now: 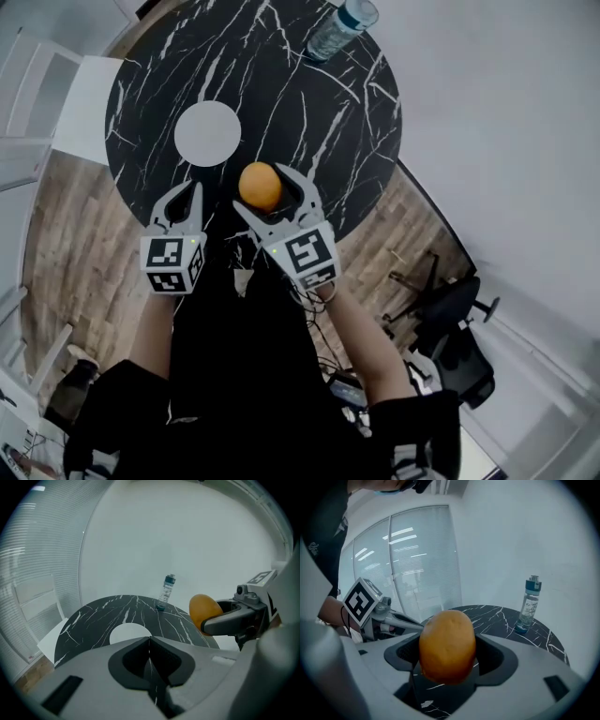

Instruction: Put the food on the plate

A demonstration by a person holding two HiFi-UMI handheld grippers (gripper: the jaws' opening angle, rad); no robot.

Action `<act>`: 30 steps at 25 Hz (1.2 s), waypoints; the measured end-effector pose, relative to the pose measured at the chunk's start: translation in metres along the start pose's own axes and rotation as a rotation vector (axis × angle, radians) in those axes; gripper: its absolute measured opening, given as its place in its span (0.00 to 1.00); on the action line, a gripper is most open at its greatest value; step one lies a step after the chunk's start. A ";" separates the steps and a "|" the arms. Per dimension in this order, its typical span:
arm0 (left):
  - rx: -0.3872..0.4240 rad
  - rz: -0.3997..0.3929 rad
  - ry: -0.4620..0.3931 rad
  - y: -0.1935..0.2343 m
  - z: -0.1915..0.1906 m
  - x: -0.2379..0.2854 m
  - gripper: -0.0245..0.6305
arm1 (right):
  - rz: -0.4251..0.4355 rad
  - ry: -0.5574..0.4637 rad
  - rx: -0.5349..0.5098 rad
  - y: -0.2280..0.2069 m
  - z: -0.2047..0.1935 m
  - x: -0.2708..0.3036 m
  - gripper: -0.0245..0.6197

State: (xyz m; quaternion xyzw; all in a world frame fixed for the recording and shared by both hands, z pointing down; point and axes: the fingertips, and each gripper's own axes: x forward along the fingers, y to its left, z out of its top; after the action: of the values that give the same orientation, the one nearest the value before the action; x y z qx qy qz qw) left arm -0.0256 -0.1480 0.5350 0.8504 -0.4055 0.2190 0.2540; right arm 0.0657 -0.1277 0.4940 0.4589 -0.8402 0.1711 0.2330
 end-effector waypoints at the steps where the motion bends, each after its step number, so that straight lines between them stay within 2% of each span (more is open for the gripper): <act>1: -0.001 -0.007 0.004 0.003 -0.001 0.006 0.04 | -0.005 0.013 -0.011 -0.004 0.001 0.005 0.56; 5: -0.022 -0.036 0.016 0.014 -0.005 0.022 0.04 | -0.017 0.048 -0.077 -0.011 0.014 0.024 0.56; 11: -0.068 -0.030 0.032 0.042 -0.011 0.034 0.04 | 0.022 0.122 -0.134 -0.009 0.023 0.064 0.56; 22: -0.129 0.041 0.027 0.109 -0.009 0.042 0.04 | 0.079 0.226 -0.181 -0.012 0.022 0.128 0.56; 30: -0.164 0.050 0.034 0.134 -0.012 0.050 0.04 | 0.107 0.318 -0.182 -0.014 0.011 0.161 0.56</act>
State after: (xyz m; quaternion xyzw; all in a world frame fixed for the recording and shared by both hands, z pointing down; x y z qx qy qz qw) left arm -0.1058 -0.2424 0.6074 0.8124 -0.4389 0.2059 0.3238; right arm -0.0006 -0.2517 0.5735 0.3577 -0.8279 0.1771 0.3939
